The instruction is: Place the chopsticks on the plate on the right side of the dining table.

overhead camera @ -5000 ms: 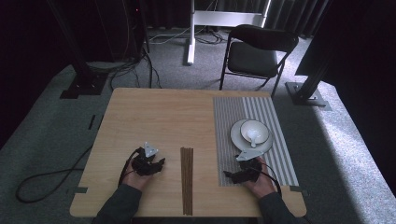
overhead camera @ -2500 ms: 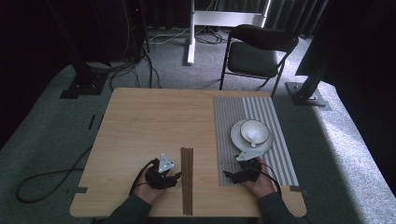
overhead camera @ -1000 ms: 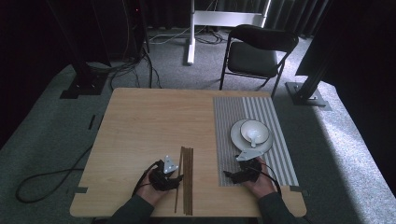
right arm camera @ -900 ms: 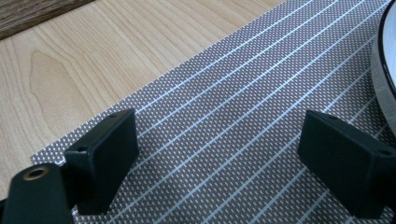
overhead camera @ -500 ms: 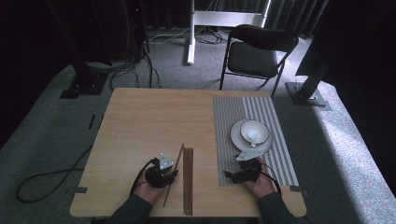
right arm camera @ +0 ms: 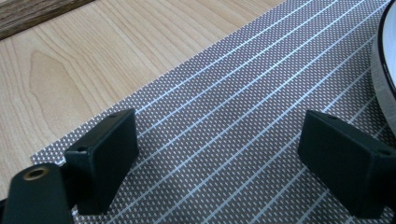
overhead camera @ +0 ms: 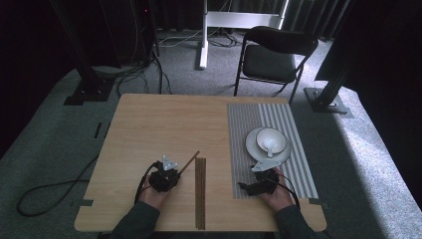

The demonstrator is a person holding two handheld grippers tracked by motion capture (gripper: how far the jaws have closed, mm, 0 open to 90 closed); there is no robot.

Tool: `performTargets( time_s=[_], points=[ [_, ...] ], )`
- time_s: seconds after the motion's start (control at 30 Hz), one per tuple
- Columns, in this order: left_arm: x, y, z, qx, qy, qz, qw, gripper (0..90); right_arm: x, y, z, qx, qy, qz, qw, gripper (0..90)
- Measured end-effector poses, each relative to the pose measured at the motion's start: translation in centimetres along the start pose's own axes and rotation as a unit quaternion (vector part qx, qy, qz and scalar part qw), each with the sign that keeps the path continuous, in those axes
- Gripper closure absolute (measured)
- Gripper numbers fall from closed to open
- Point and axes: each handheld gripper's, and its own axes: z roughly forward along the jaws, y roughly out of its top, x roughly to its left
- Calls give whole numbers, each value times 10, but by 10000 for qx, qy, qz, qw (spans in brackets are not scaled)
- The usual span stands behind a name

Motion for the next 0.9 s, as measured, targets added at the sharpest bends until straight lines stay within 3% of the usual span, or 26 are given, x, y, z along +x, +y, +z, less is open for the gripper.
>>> performTargets(
  time_s=[0.33, 0.47, 0.9],
  points=[
    [11, 4, 3, 21, -12, 11, 10000, 837, 0, 0, 0, 3, -3, 4, 10000, 111],
    [19, 7, 5, 20, -102, -116, 9999, 838, 0, 0, 0, 3, -5, 6, 10000, 111],
    [29, 18, 13, 49, -207, -25, 9998, 842, 0, 0, 0, 2, -5, 7, 10000, 111]
  ],
)
